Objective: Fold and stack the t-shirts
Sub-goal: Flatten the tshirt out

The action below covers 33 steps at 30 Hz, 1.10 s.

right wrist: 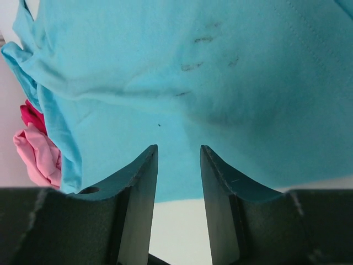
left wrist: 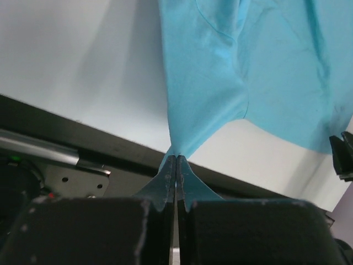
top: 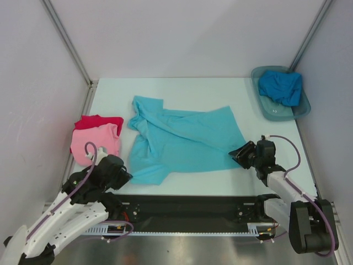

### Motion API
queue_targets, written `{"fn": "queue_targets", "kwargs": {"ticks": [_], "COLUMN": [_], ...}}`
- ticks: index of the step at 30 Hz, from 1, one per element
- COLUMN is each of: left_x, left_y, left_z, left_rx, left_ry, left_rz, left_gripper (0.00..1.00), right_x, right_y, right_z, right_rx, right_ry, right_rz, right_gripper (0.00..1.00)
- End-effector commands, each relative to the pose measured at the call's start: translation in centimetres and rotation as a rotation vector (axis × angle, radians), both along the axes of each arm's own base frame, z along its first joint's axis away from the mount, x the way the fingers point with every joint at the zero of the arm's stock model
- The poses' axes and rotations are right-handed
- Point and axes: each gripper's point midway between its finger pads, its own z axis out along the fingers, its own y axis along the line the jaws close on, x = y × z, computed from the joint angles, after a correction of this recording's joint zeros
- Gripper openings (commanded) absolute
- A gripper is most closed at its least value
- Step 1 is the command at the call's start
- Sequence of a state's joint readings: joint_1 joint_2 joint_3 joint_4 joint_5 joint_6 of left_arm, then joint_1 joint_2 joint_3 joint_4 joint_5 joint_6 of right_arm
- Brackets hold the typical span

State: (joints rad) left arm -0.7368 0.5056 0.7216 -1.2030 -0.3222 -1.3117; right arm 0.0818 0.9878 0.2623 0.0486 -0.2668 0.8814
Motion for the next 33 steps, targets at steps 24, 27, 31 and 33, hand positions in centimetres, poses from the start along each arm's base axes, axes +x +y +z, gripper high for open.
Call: {"fn": "queue_targets", "kwargs": {"ticks": [24, 27, 31, 33], "left_x": [-5.2, -5.2, -4.9, -4.7], "left_y": [0.3, 0.3, 0.6, 0.7], "left_z": [1.1, 1.8, 1.8, 1.7], "left_rx": [-0.234, -0.249, -0.233, -0.220], "left_ry": [0.101, 0.087, 0.070, 0.061], "left_rz": [0.038, 0.046, 0.051, 0.047], "left_gripper": [0.00, 0.00, 0.00, 0.00], "right_x": [4.3, 4.6, 4.8, 4.9], "right_y": [-0.7, -0.7, -1.0, -1.0], "right_z": [1.3, 1.5, 1.7, 2.0], "right_rx": [0.064, 0.073, 0.073, 0.069], "right_ry": [-0.044, -0.045, -0.046, -0.059], "right_rz": [-0.100, -0.105, -0.101, -0.091], "right_gripper": [0.39, 0.39, 0.45, 0.50]}}
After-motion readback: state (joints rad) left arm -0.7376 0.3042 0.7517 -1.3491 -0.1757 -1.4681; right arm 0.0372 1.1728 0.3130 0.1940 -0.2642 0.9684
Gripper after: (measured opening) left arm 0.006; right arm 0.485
